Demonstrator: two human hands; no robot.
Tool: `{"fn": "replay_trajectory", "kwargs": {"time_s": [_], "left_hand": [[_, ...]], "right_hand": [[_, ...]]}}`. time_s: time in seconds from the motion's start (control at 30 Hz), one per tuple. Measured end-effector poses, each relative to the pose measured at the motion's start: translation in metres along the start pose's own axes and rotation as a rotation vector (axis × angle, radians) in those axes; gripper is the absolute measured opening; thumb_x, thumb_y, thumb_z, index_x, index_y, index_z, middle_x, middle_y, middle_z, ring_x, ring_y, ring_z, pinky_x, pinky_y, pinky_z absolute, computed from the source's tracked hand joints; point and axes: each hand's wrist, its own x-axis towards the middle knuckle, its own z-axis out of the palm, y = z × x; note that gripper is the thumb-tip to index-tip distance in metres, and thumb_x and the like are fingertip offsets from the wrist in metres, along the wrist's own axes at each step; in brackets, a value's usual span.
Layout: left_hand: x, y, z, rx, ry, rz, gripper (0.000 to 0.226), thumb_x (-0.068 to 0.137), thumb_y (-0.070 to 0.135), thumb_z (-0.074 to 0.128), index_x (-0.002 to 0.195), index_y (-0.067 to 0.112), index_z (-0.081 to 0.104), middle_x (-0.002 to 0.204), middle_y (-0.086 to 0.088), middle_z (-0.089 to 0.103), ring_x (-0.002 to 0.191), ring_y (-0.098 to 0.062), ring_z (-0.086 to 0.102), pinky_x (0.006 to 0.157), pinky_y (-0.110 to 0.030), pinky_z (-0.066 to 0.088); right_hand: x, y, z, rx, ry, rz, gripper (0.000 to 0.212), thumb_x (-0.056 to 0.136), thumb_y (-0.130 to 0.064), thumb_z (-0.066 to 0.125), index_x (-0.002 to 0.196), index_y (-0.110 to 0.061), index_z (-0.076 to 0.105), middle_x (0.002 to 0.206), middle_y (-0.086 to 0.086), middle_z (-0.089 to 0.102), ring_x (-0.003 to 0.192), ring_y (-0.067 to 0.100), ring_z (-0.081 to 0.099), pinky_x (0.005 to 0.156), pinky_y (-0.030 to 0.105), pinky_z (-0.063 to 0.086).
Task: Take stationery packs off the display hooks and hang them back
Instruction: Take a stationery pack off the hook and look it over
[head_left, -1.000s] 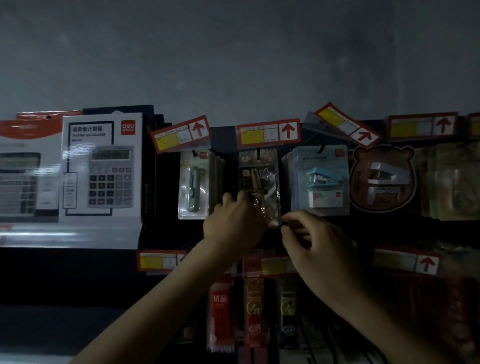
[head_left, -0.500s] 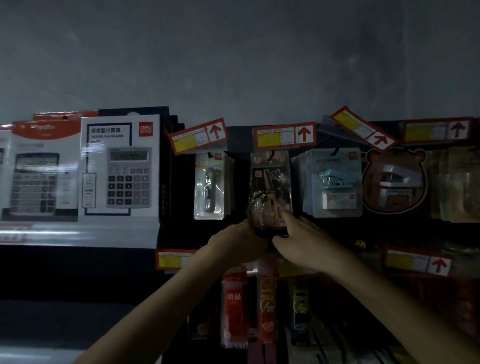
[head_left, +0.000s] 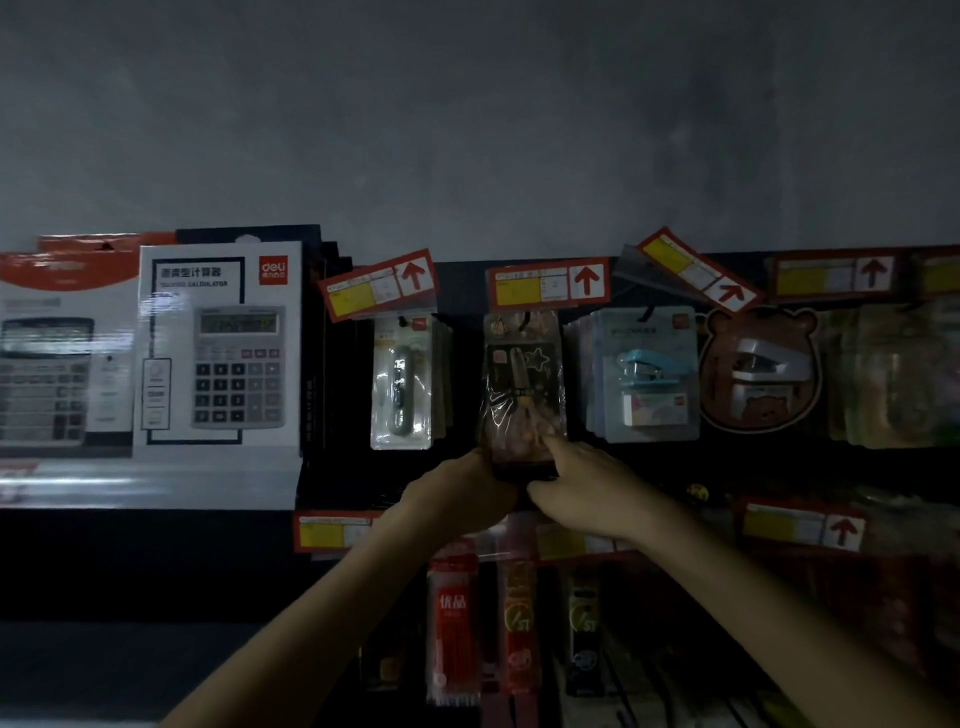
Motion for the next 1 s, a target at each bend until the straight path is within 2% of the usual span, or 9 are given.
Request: {"fn": "replay_trajectory", "kwargs": {"time_s": [0.17,0.3,0.37,0.5,0.63,0.77,0.8,0.93,1.0], "left_hand": [[-0.008,-0.002,-0.001,0.114,0.064,0.008,0.048,0.098,0.041,0.057,0.14,0.018,0.054,0.131,-0.009,0.065,0.118,-0.032,0.064,0.102,-0.049,0.052],[-0.022,-0.003,-0.003,0.194,0.178,0.117,0.032,0.101,0.049,0.053,0.12,0.023,0.059,0.1,0.005,0.065,0.088,-0.019,0.064,0.072,-0.032,0.05],[-0.03,-0.006,-0.003,0.235,0.26,0.151,0.035,0.101,0.054,0.05,0.119,0.026,0.058,0.1,0.008,0.063,0.085,-0.016,0.06,0.064,-0.029,0.044],[-0.042,-0.016,0.004,0.285,0.357,0.201,0.038,0.1,0.057,0.046,0.126,0.033,0.059,0.116,0.002,0.062,0.098,-0.022,0.064,0.079,-0.043,0.058],[-0.07,-0.018,0.013,0.322,0.461,0.293,0.041,0.099,0.053,0.051,0.136,0.036,0.055,0.132,0.006,0.055,0.114,-0.018,0.057,0.09,-0.038,0.055],[-0.118,-0.02,0.033,0.379,0.553,0.286,0.061,0.089,0.055,0.052,0.145,0.034,0.044,0.145,-0.002,0.052,0.128,-0.025,0.054,0.1,-0.04,0.052],[-0.131,-0.022,0.04,0.38,0.567,0.271,0.063,0.088,0.057,0.05,0.146,0.034,0.042,0.148,-0.004,0.051,0.13,-0.027,0.054,0.1,-0.044,0.053],[-0.187,-0.039,0.068,0.417,0.573,0.198,0.058,0.094,0.053,0.046,0.148,0.032,0.048,0.151,0.002,0.047,0.135,-0.023,0.05,0.104,-0.044,0.05],[-0.22,-0.055,0.078,0.451,0.579,0.127,0.056,0.094,0.051,0.049,0.147,0.034,0.049,0.152,0.002,0.046,0.134,-0.024,0.051,0.104,-0.043,0.049]], "right_hand": [[-0.005,0.0,-0.002,0.0,0.03,-0.017,0.046,0.091,-0.036,0.054,0.135,-0.025,0.051,0.109,-0.001,0.061,0.1,0.017,0.059,0.086,0.033,0.051],[-0.014,0.001,-0.002,0.017,0.128,-0.083,0.043,0.091,-0.034,0.057,0.133,-0.028,0.055,0.103,-0.007,0.064,0.09,0.012,0.062,0.077,0.03,0.052],[-0.022,0.001,-0.001,0.02,0.174,-0.13,0.04,0.092,-0.033,0.058,0.131,-0.027,0.056,0.109,-0.006,0.064,0.091,0.012,0.063,0.081,0.035,0.056],[-0.04,0.006,0.007,0.053,0.279,-0.202,0.049,0.098,-0.038,0.058,0.146,-0.03,0.046,0.128,-0.004,0.058,0.109,0.014,0.06,0.09,0.035,0.055],[-0.056,0.021,0.017,0.021,0.451,-0.333,0.044,0.099,-0.038,0.057,0.142,-0.028,0.052,0.137,-0.011,0.053,0.119,0.008,0.055,0.095,0.027,0.052],[-0.081,0.038,0.03,-0.009,0.532,-0.425,0.047,0.099,-0.042,0.056,0.144,-0.027,0.053,0.149,-0.01,0.046,0.14,0.009,0.041,0.112,0.016,0.031],[-0.088,0.041,0.035,-0.007,0.541,-0.435,0.049,0.099,-0.044,0.056,0.144,-0.027,0.053,0.152,-0.008,0.045,0.144,0.011,0.038,0.115,0.017,0.025],[-0.116,0.055,0.067,0.078,0.514,-0.511,0.051,0.096,-0.044,0.056,0.141,-0.021,0.059,0.152,0.0,0.05,0.145,0.02,0.042,0.112,0.039,0.044],[-0.131,0.059,0.088,0.116,0.463,-0.523,0.053,0.094,-0.047,0.057,0.14,-0.021,0.06,0.15,0.0,0.052,0.142,0.021,0.045,0.112,0.041,0.045]]}}
